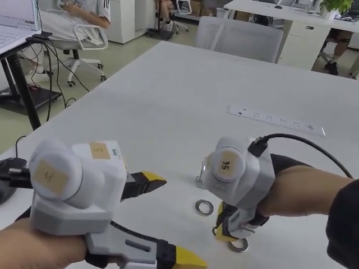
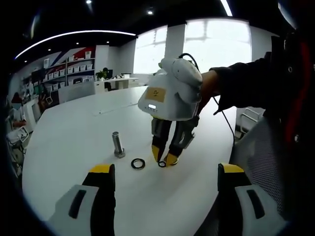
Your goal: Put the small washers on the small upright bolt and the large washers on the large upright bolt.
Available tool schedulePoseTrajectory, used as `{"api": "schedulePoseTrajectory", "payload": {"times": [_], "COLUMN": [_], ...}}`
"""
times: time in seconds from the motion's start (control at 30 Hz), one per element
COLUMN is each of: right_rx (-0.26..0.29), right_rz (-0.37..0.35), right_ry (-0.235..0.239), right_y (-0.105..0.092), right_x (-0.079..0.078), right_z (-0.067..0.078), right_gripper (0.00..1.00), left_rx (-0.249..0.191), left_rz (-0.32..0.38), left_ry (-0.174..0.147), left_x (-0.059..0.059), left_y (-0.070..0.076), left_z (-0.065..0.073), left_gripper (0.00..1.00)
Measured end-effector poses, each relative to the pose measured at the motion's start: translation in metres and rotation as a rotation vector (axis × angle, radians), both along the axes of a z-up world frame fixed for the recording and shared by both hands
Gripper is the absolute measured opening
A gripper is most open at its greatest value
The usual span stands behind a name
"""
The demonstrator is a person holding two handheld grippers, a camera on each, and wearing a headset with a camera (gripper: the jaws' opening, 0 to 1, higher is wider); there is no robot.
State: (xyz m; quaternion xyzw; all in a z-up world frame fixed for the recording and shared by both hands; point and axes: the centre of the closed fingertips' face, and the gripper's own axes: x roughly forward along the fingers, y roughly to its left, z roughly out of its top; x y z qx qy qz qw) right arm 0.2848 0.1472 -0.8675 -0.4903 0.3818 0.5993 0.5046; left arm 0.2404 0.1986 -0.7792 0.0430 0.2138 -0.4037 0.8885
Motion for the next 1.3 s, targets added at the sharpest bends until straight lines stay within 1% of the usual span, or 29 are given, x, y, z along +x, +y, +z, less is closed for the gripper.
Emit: {"api": "schedulePoseTrajectory", "payload": {"times": [0.43,0.67,0.83,1.03,1.13,1.3], "right_rx": [0.006,0.013,0.016,0.024,0.017,0.014], "right_rz": [-0.077,-0.121,-0.152,-0.19,-0.208,-0.23], "right_ry": [-0.018,-0.036,-0.041,-0.037,-0.035,-0.025], "right_y": [-0.03,-0.047,-0.06,-0.072,-0.081,-0.09], "right_x": [0.008,0.017,0.021,0.028,0.031,0.035], "right_z": [0.008,0.013,0.016,0.014,0.009,0.006], "right_gripper": [0.14,0.14,0.14,0.14,0.14,0.14], "left_rx": [0.007,0.013,0.016,0.024,0.027,0.031], "left_rz": [-0.014,-0.024,-0.03,-0.034,-0.035,-0.034], "left_ry": [0.012,0.019,0.026,0.035,0.04,0.046], "left_x": [-0.001,-0.002,-0.002,-0.002,-0.002,-0.003], "left_y": [-0.002,-0.004,-0.005,-0.005,-0.006,-0.007], "left_z": [-0.002,-0.004,-0.006,-0.009,-0.011,-0.012], "left_gripper": [0.86,0.86,0.86,0.86,0.86,0.86]}}
